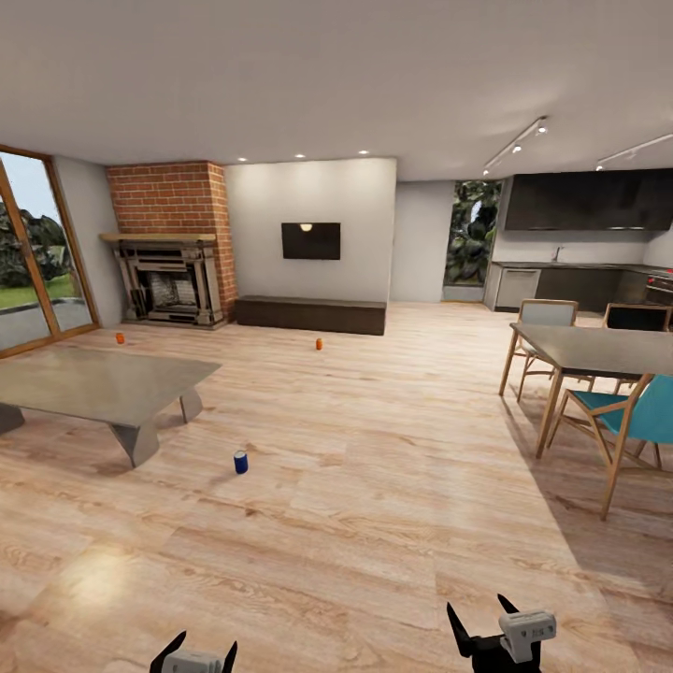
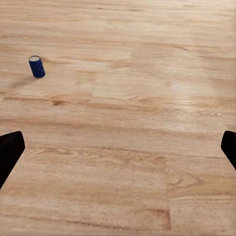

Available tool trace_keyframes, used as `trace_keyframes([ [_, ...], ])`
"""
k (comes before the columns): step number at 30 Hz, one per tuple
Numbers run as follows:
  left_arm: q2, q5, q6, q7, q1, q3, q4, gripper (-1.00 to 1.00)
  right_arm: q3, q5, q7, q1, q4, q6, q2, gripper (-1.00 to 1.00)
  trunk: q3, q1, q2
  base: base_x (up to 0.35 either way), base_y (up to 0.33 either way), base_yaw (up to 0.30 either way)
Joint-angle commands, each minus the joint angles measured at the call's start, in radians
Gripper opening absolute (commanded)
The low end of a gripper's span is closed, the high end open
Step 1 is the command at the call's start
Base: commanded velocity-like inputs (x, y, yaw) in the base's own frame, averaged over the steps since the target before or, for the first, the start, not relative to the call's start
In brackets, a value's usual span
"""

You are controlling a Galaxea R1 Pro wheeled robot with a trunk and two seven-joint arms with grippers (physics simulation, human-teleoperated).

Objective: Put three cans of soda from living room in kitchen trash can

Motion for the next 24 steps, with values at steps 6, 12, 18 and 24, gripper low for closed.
trace_keyframes([
  [6, 0.0, 0.0, 0.0, 0.0, 0.0, 0.0, 0.0, 1.0, 0.0, 0.0, 0.0, 0.0, 0.0, 0.0, 0.001, 1.0, 0.0, 0.0, 0.0, 0.0, 0.0, -0.004],
  [12, 0.0, -0.001, 0.0, 0.0, 0.0, 0.001, 0.0, 1.0, 0.0, 0.001, 0.0, 0.0, 0.0, 0.0, 0.002, 1.0, 0.0, 0.0, 0.0, 0.005, 0.0, 0.0],
  [18, 0.0, -0.002, 0.002, 0.0, 0.0, 0.001, 0.001, 1.0, 0.0, 0.001, 0.0, 0.0, 0.001, 0.0, 0.002, 1.0, 0.0, 0.0, 0.0, 0.178, 0.027, 0.0],
  [24, 0.0, -0.002, 0.002, 0.0, 0.0, -0.002, 0.001, 1.0, 0.0, 0.002, 0.0, 0.0, 0.005, 0.0, 0.002, 1.0, 0.0, 0.0, 0.0, 0.268, 0.024, 0.0],
])
